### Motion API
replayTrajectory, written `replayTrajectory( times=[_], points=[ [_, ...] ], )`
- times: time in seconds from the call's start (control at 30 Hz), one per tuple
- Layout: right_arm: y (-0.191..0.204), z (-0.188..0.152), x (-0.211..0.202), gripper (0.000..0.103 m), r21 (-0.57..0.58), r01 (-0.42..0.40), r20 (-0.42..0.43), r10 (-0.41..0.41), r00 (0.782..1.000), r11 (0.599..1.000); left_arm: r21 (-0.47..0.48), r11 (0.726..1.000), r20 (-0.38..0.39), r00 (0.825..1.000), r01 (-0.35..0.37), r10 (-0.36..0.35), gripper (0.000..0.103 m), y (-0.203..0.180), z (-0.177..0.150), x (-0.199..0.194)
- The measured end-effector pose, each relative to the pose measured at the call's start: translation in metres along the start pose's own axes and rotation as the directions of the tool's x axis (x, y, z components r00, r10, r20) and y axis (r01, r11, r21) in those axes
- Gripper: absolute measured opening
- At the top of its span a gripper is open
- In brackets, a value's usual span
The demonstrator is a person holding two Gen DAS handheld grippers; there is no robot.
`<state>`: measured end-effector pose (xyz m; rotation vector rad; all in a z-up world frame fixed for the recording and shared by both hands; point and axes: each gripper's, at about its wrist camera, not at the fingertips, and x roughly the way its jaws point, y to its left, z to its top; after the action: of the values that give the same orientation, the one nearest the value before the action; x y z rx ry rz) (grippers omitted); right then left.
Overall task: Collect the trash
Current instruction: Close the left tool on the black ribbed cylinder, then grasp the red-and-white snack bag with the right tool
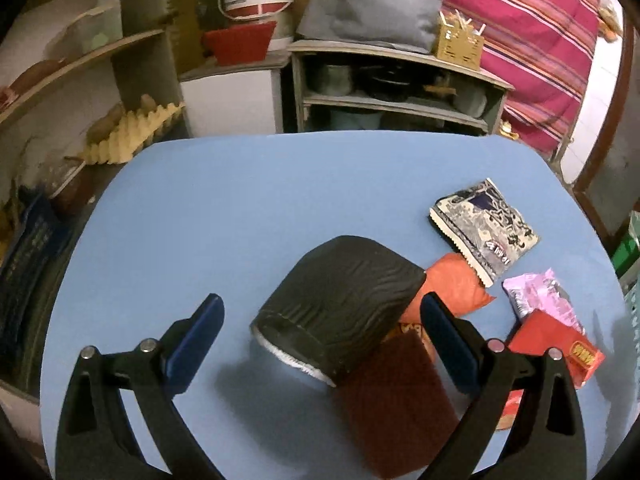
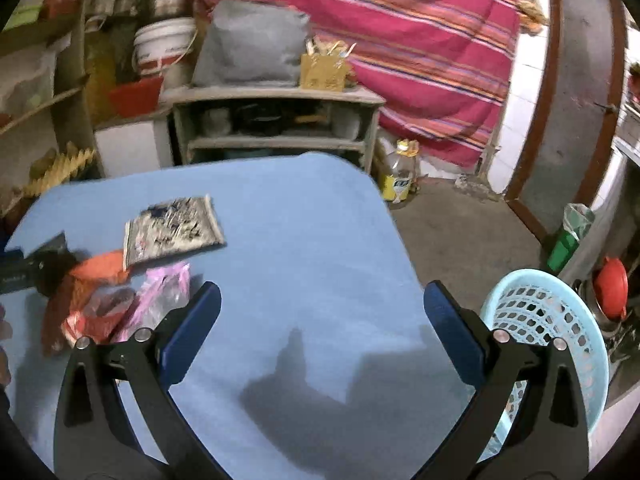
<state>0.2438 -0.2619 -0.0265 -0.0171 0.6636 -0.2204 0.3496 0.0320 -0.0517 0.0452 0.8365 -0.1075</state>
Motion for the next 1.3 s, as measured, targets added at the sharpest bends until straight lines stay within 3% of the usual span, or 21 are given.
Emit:
replayTrajectory(
  times=[0.1, 0.3, 0.47, 0.53, 0.73, 1.03, 1.3],
  points=[
    [0.009, -0.002, 0.004, 0.099, -0.032, -0.009, -0.017, 0.009, 1.000, 0.999, 0.003, 0.999, 0.003, 0.999, 0.033, -0.033, 0.095, 0.001, -0.002, 0.005],
    [0.028, -0.003, 0.008, 0.099, -0.068, -0.036, -0.038, 0.034, 0.999, 0.997, 0.017, 0.998, 0.015, 0.998, 0.066, -0.066, 0.069, 0.002, -0.003, 0.004],
    [0.047, 0.004, -0.001, 0.097, -0.037, -0.116, -0.020, 0.115, 0.993, 0.993, -0.006, 0.998, 0.039, 0.997, 0.067, -0.066, 0.069, 0.013, -0.004, -0.006],
    [0.063, 0.005, -0.003, 0.094, -0.059, -0.135, -0.031, 0.133, 0.991, 0.989, 0.001, 0.999, 0.051, 0.998, 0.034, -0.034, 0.068, 0.016, -0.005, -0.009],
    [0.110, 0.000, 0.006, 0.079, -0.123, -0.177, -0.104, 0.165, 0.981, 0.977, 0.021, 0.999, 0.085, 0.996, -0.036, 0.034, 0.068, 0.032, -0.006, -0.029],
    [0.113, 0.008, -0.003, 0.078, -0.031, -0.218, -0.090, 0.214, 0.973, 0.975, -0.039, 0.999, 0.114, 0.993, -0.016, 0.020, 0.068, 0.063, -0.013, -0.059],
    [0.125, 0.005, -0.001, 0.078, -0.046, -0.224, -0.109, 0.218, 0.970, 0.973, -0.064, 0.998, 0.099, 0.995, -0.016, 0.023, 0.068, 0.075, -0.023, -0.064]
  ],
)
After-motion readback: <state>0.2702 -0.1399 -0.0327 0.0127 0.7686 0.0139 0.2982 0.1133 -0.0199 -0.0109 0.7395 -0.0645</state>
